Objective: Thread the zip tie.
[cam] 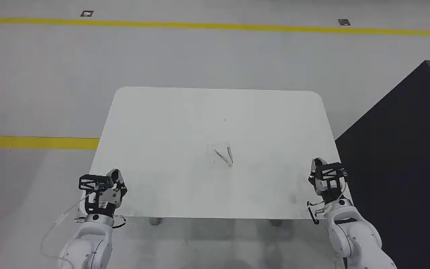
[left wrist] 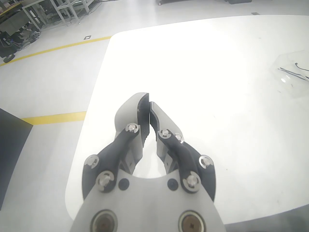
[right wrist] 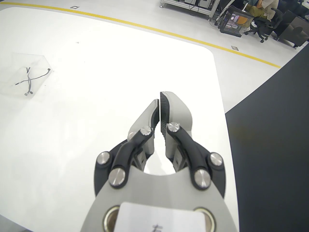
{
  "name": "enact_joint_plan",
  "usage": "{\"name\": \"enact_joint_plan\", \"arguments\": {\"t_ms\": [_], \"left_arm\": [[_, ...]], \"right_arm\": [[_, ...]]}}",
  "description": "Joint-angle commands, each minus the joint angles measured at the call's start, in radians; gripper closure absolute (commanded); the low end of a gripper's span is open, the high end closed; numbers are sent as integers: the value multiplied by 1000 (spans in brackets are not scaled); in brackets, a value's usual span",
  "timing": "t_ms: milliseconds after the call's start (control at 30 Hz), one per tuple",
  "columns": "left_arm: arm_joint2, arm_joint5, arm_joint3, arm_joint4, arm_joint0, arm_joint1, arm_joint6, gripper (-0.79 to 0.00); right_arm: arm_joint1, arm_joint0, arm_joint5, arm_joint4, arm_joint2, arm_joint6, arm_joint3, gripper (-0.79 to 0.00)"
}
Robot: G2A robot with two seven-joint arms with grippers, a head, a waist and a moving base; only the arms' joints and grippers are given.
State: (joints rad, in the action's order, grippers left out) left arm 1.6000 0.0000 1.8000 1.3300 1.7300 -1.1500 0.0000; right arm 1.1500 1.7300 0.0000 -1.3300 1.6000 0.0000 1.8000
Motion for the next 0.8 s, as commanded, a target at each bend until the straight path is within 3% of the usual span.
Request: {"name": "enact_joint_plan", "arguments": {"t_ms": [0,333,367,400,433,467,500,767], "left_arm": [[0,0,0,0,0,0,0,-462],[0,0,0,0,0,0,0,-462],[0,0,0,0,0,0,0,0],[0,0,0,0,0,0,0,0],[0,0,0,0,0,0,0,0],[0,0,0,0,0,0,0,0],[0,0,0,0,0,0,0,0],[0,0,0,0,0,0,0,0]], "right_arm": [[0,0,0,0,0,0,0,-557],[0,0,0,0,0,0,0,-557],[0,0,0,0,0,0,0,-785],[0,0,0,0,0,0,0,-619],[0,0,0,0,0,0,0,-360],[0,0,0,0,0,0,0,-154],[0,0,0,0,0,0,0,0],[0,0,0,0,0,0,0,0]]}}
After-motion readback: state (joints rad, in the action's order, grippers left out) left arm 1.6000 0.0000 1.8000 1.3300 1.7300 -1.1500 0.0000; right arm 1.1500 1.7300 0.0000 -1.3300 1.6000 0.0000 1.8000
